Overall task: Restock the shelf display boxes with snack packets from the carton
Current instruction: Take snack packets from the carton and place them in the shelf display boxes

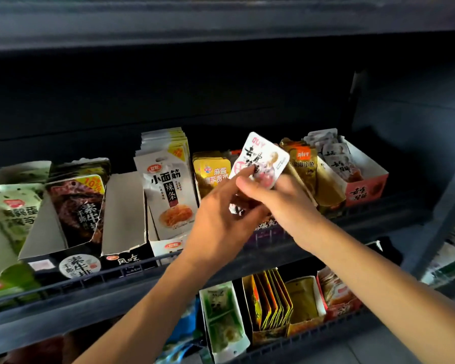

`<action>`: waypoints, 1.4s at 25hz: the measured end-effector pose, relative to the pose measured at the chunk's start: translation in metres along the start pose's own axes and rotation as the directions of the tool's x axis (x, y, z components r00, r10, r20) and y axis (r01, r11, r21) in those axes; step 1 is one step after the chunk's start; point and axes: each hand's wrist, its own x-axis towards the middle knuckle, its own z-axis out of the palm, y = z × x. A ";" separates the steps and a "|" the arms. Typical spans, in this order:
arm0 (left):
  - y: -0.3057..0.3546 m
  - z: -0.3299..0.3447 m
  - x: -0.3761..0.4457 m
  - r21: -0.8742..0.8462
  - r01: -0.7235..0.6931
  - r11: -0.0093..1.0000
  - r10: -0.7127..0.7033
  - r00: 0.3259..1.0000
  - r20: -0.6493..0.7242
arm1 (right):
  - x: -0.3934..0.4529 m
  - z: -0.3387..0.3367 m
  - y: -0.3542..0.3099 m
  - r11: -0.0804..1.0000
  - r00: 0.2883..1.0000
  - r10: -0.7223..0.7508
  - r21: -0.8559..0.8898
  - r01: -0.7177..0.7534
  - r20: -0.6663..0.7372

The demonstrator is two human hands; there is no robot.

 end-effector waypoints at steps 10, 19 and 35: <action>-0.040 0.006 -0.016 0.731 -0.128 0.670 -0.201 0.917 0.344 | 0.075 -0.056 0.028 0.932 0.986 0.087 -0.338 -0.131 -0.140; -0.045 0.006 -0.019 0.758 -0.159 0.632 -0.169 0.927 0.335 | 0.091 -0.052 0.066 0.411 0.949 -0.263 -0.910 -0.055 -0.175; -0.059 0.033 -0.003 0.746 -0.126 0.654 -0.021 0.983 0.185 | 0.059 -0.233 0.022 0.906 0.664 -0.092 -0.339 -0.254 -0.742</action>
